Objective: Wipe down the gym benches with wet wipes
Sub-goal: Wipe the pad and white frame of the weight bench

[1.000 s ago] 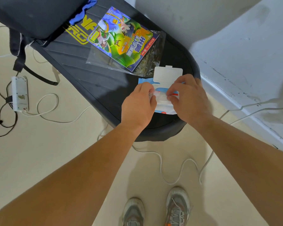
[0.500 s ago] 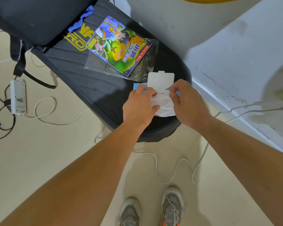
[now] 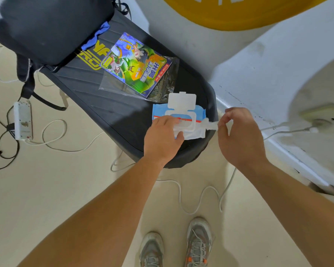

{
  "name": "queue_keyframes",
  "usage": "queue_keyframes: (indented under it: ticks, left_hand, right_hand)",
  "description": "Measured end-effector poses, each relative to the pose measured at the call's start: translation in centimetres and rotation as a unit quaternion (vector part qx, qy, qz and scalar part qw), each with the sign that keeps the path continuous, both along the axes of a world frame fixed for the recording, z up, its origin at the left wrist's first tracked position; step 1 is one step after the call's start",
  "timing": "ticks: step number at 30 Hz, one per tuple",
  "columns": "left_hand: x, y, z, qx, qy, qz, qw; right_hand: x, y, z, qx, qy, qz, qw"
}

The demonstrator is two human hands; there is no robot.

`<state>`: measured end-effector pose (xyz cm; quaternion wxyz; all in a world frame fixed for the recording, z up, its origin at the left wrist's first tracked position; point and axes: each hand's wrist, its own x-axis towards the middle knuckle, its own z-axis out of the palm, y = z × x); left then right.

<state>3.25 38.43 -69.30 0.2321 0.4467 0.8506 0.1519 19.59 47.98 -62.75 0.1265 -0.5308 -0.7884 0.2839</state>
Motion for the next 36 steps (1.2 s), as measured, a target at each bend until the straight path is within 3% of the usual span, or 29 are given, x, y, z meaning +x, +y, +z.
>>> queue_keyframes:
  ticks: [4,8,11,15,21,27,30,33,36]
  left_hand:
    - [0.1,0.0,-1.4,-0.048,0.1,-0.112,0.987]
    - [-1.3,-0.1,-1.3,-0.064,0.122,-0.147,0.979]
    - [-3.0,0.6,-0.6,-0.044,0.067,-0.099,0.992]
    - [-4.1,2.5,-0.5,-0.024,0.032,-0.015,0.999]
    - [-4.6,5.2,-1.8,-0.064,0.018,0.014,0.998]
    - [-4.7,5.5,-1.6,0.034,-0.079,0.06,0.995]
    - [-4.2,4.1,-0.1,0.045,-0.039,-0.011,0.998]
    - [-3.7,1.3,0.9,0.008,0.015,-0.12,0.993]
    - [-2.8,-0.8,1.3,-0.109,0.089,-0.217,0.966]
  right_hand:
    - [0.0,-1.4,-1.4,-0.037,-0.072,0.061,0.995]
    - [-0.6,-1.7,-3.0,-0.022,-0.134,0.245,0.96]
    - [-1.9,-1.1,-3.9,0.001,-0.215,0.345,0.914]
    - [-3.2,-0.3,-5.0,0.013,-0.309,0.386,0.869]
    - [-3.5,-0.8,-4.9,0.089,-0.332,0.413,0.844]
    - [-3.8,-1.1,-5.0,0.018,-0.298,0.368,0.881]
    - [-3.7,-1.1,-4.6,0.0,-0.285,0.358,0.889]
    - [-2.0,-1.6,-3.1,0.005,-0.237,0.318,0.918]
    - [1.3,-2.7,-1.3,0.007,-0.207,0.271,0.94]
